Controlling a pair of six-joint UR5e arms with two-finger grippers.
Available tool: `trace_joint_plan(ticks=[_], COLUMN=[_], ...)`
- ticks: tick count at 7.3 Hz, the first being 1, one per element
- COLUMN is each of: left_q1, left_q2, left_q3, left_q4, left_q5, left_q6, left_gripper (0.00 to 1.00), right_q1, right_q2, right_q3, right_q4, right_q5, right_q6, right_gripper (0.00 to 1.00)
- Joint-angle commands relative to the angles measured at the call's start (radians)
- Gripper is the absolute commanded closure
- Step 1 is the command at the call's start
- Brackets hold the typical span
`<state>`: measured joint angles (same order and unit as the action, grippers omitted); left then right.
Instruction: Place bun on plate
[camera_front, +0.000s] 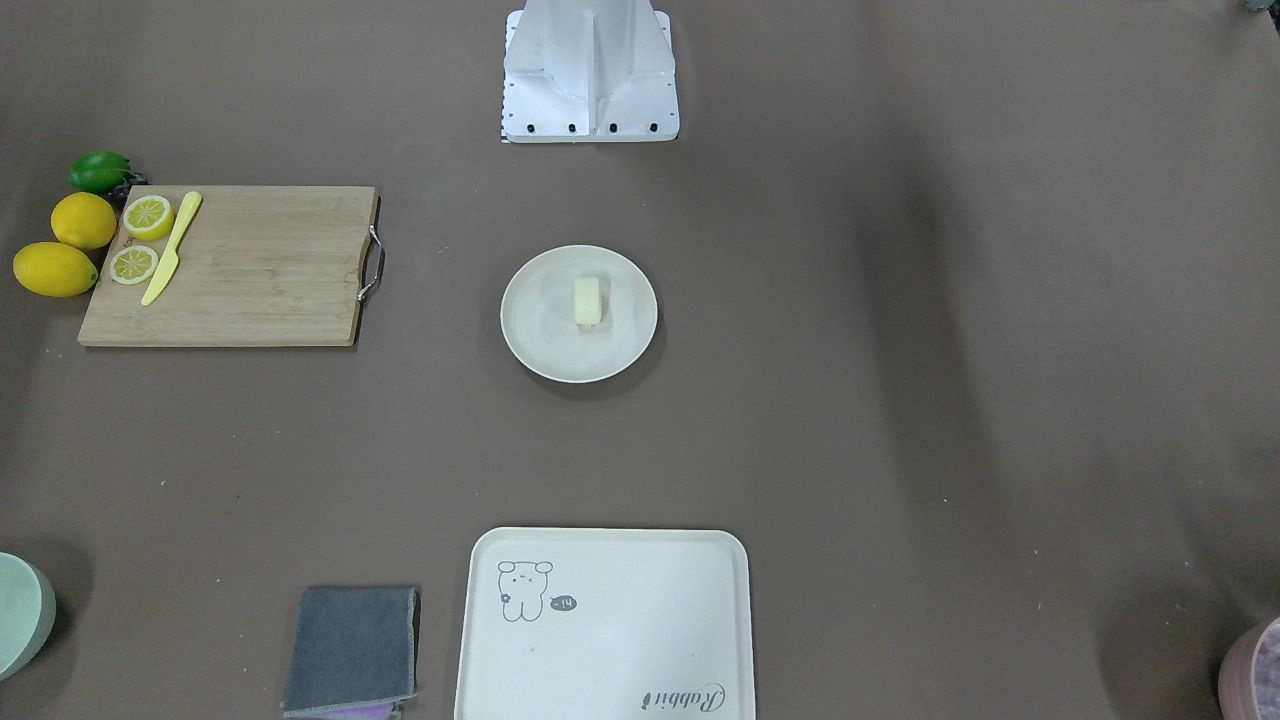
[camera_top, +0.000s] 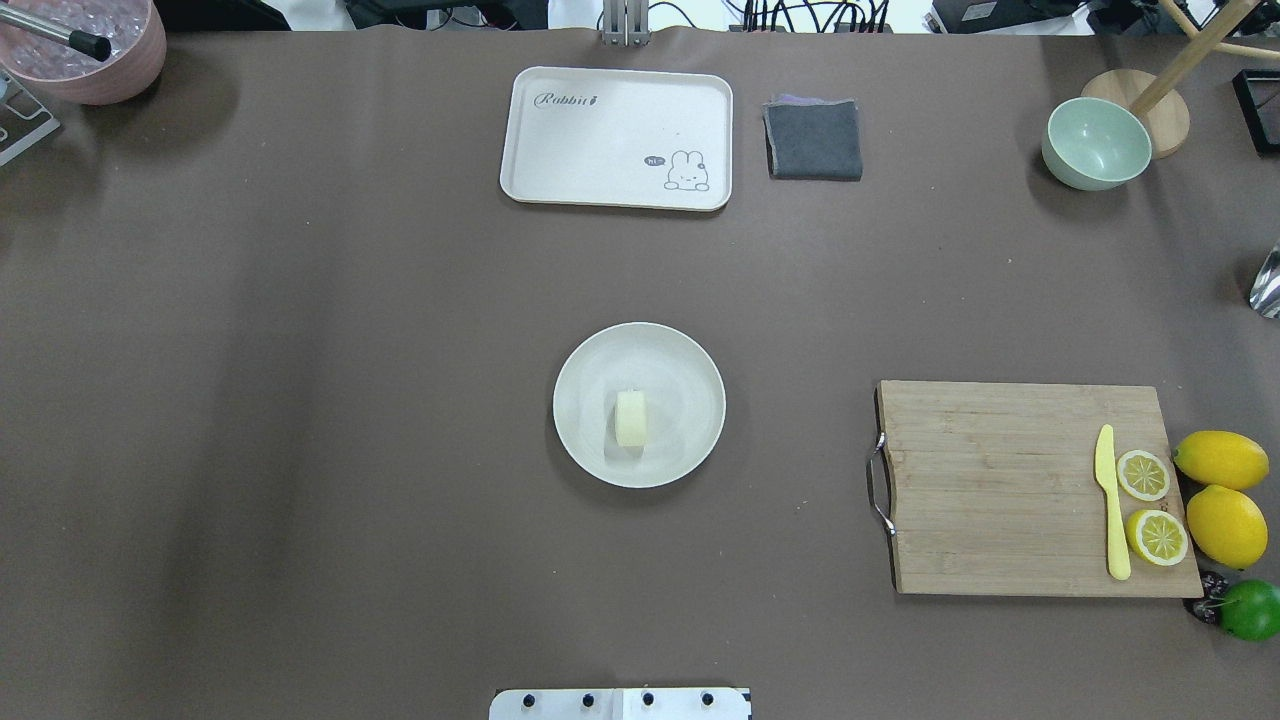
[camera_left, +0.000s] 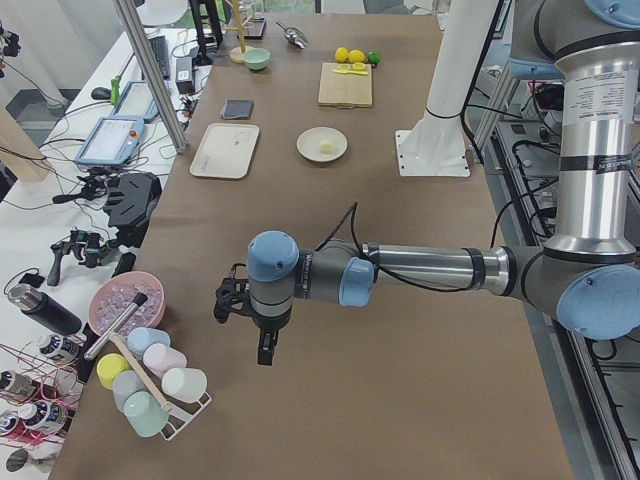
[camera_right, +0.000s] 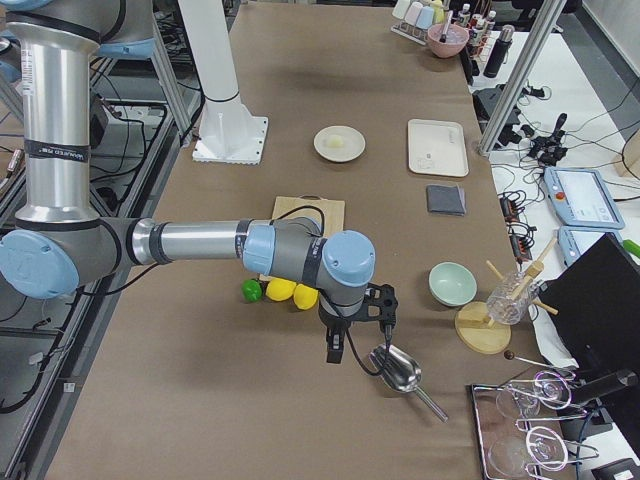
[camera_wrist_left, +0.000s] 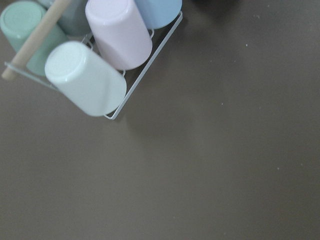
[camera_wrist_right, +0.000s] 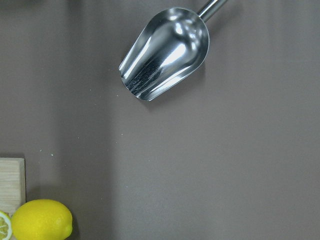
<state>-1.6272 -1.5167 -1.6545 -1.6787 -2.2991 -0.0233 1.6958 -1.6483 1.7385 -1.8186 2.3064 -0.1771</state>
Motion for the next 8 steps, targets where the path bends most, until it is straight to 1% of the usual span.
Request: trace_joint_plan(ticks=[1, 8], left_q1=[-0.028, -0.026], left_q2=[0.004, 0.001], left_q3=[0.004, 0.007], left_q4=[0.002, 0.002], left_q5=[0.001, 0.000], left_q6=[0.000, -0.004], left_gripper=[0.02, 0.02], right_q1=[0.001, -0.004], right_q2=[0.002, 0.015], right_q3=[0.001, 0.000], right_q4=[0.001, 0.001], right_q5=[0.002, 0.016], right_q6=[0.005, 0.011], right_gripper=[0.00, 0.00])
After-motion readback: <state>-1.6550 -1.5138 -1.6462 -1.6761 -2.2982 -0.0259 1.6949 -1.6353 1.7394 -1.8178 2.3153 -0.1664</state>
